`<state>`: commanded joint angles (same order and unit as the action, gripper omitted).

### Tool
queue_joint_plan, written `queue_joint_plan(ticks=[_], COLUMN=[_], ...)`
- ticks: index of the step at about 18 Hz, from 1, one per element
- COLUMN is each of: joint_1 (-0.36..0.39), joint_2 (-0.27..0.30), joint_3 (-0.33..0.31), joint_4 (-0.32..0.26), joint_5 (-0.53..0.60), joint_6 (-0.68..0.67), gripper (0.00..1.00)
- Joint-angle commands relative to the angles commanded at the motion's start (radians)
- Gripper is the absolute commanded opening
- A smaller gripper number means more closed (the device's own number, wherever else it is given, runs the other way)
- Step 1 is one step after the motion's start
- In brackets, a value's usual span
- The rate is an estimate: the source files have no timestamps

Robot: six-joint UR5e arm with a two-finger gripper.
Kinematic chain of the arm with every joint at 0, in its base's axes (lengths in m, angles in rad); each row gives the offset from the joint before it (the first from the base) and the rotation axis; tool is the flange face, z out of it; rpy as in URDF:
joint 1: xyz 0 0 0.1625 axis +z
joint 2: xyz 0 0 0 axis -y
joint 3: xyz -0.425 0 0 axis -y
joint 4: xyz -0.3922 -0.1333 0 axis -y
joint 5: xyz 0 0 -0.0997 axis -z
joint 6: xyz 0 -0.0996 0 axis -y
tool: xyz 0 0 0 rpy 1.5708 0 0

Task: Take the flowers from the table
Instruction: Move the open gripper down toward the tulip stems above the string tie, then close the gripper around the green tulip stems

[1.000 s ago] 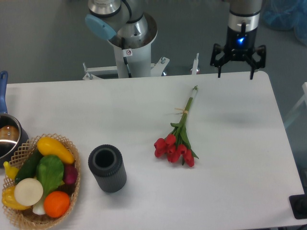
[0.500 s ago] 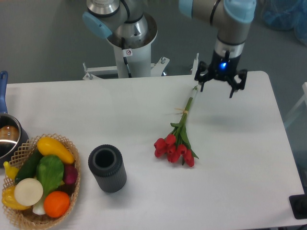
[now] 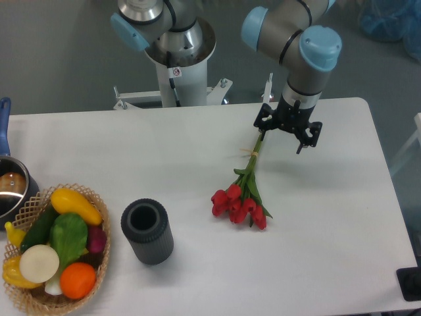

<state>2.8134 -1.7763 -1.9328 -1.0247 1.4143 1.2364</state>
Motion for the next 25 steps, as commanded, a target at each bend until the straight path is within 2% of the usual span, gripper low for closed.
queue_joint_plan(ticks=[6, 18, 25], joint_1=[-0.038, -0.066, -0.089], joint_2=[-0.072, -0.12, -0.123], joint_3=[-0.006, -0.015, -0.017], joint_4=[0.006, 0.011, 0.012], joint_5=[0.0, -0.005, 0.0], joint_6=[-0.005, -0.055, -0.08], gripper=[1.0, 1.0, 1.0])
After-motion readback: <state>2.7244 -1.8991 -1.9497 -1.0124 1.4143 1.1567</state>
